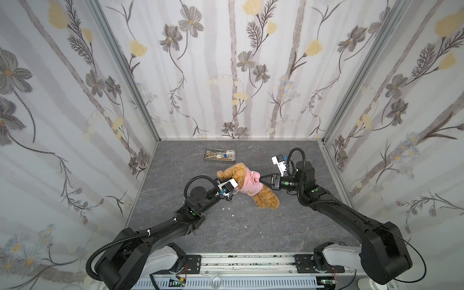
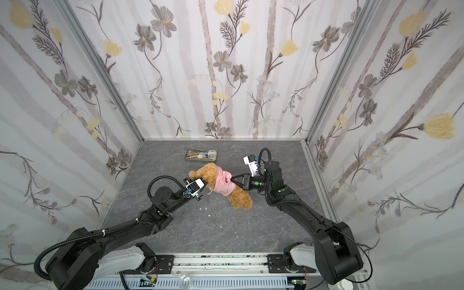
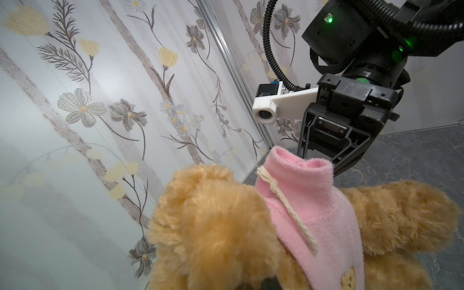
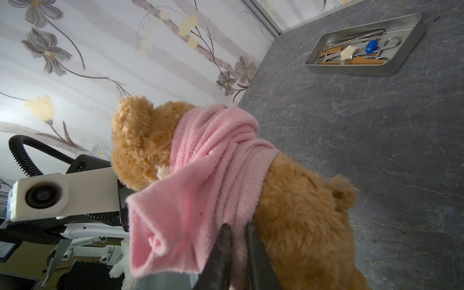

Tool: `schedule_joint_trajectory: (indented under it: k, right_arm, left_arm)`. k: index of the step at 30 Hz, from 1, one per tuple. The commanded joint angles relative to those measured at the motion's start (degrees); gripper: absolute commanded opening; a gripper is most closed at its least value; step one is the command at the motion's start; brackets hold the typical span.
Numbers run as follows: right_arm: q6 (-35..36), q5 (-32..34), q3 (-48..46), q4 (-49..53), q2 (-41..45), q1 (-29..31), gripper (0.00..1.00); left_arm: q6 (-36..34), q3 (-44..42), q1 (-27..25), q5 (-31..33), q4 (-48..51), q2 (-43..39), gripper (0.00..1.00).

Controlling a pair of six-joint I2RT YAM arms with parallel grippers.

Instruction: Dress the teddy bear

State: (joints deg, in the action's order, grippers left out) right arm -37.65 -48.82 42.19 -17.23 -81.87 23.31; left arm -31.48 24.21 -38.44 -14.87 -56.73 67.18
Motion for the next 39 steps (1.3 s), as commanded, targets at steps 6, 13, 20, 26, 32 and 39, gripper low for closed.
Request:
schedule_joint_trajectory:
  k: [6, 13, 20, 26, 32, 39]
  right_arm:
    - [-2.96, -2.42, -1.63, -6.59, -0.96, 1.35, 0.23]
    - [-2.51, -0.84, -1.33, -6.85, -2.14, 2.61, 0.06]
    - [5.86, 14.17, -0.60, 7.22, 0.81, 1.60, 0.00]
    - [6.31, 21.29, -4.68, 8.45, 4.09, -0.26, 0.00]
    - [5.17, 23.31, -6.95, 7.54, 5.99, -0.96, 0.00]
    - [5.87, 25.14, -8.43, 9.37, 7.73, -2.43, 0.00]
  left_arm:
    - [-0.68, 0.58, -0.59, 5.44, -3.83, 0.23, 0.00]
    - [-0.62, 0.81, -1.03, 5.04, -3.30, 0.59, 0.00]
    - [-1.63, 0.32, -1.07, 4.83, -1.99, -0.88, 0.00]
    - [-0.30, 0.53, -0.94, 8.65, -1.72, -1.99, 0.00]
    - [0.59, 0.32, -0.97, 12.41, -1.72, -2.53, 0.00]
    - [0.11, -0.12, -0.68, 15.38, -1.72, -3.01, 0.00]
